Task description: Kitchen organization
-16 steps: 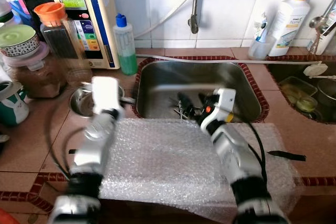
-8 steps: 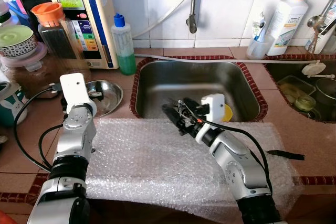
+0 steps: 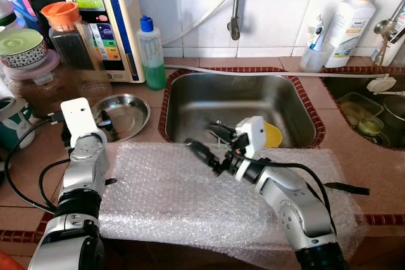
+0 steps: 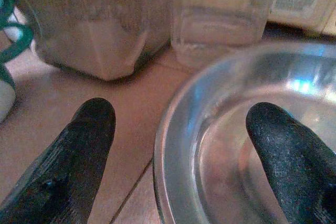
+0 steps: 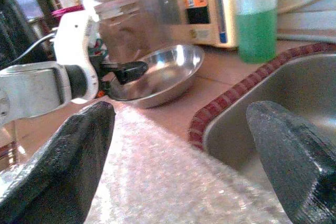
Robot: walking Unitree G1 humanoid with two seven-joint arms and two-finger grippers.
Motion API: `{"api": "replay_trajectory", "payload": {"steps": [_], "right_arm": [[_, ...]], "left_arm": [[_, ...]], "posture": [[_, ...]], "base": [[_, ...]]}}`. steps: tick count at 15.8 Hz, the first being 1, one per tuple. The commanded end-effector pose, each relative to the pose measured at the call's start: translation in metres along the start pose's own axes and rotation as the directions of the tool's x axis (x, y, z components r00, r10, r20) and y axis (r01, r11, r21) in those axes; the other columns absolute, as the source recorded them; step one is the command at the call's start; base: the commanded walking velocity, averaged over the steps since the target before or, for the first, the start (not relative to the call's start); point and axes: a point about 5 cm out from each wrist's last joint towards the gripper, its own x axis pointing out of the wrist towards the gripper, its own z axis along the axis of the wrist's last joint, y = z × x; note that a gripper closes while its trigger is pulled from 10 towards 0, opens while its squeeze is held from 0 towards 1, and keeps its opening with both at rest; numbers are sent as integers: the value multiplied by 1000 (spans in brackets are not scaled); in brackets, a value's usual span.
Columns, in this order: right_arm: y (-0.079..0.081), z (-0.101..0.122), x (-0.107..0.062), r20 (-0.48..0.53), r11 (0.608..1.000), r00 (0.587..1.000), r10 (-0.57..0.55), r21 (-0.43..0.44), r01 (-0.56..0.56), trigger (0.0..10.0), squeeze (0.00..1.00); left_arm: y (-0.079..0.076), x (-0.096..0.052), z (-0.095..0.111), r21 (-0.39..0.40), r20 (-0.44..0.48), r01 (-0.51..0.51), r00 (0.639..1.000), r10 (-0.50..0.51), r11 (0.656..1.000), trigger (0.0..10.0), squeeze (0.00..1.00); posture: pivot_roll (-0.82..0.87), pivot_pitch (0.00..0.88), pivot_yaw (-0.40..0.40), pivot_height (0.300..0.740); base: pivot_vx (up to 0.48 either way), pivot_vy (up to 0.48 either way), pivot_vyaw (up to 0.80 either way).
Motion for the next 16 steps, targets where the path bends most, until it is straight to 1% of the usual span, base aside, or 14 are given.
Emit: {"api": "replay_trajectory", "payload": {"steps": [1,2,3,4,5,6,7,8,9,12,16], "right_arm": [[2,2,-1,0,1000,1000,17,-1,-17,10000,996],[1,1,-1,-6,1000,1000,5,-8,-5,10000,988],[0,1,-1,-8,1000,1000,-4,-6,4,10000,988],[0,0,0,-13,1000,1000,-7,-7,7,10000,988],[1,0,0,-15,1000,1000,-3,-12,3,10000,988],[1,0,0,-19,1000,1000,-1,-18,0,10000,988],[1,0,0,-21,1000,1000,0,-23,0,10000,988],[1,0,0,-22,1000,1000,-2,-24,1,10000,992],[0,0,0,-23,1000,1000,-6,-26,5,10000,992],[-2,0,1,-23,999,999,-24,-31,23,10000,992],[-4,0,0,-27,999,999,-37,-39,36,10000,992]], "left_arm": [[-1,1,-5,17,-41,5,999,-4,1000,10000,0],[-2,0,-6,-1,-51,4,999,-4,1000,10000,0],[-3,0,-8,-13,-70,11,997,-12,1000,8941,0],[-3,1,-13,-28,-99,31,995,-34,999,4275,0],[-3,1,-15,-48,-117,21,993,-26,999,2196,0],[-3,1,-15,-59,-122,21,992,-28,998,1255,0],[-3,1,-14,-55,-116,24,993,-30,998,588,0],[-3,2,-14,-58,-114,25,993,-32,998,627,0],[-3,2,-13,-61,-112,27,993,-34,998,0,0],[-1,3,-15,-61,-126,29,991,-36,998,0,0],[2,2,-18,-81,-139,23,990,-34,996,0,0]], "posture": [[-34,0,45,740],[-34,0,45,740],[-33,0,44,740],[-33,0,44,740],[-33,0,44,740],[-33,0,45,740],[-33,0,45,740],[-33,0,45,740],[-33,0,45,740],[-32,0,46,740],[-35,0,44,740]], "base": [[0,0,0],[0,0,0],[0,0,0],[0,0,0],[0,0,0],[0,0,0],[0,0,0],[0,0,0],[0,0,0],[0,0,0],[0,0,0]]}}
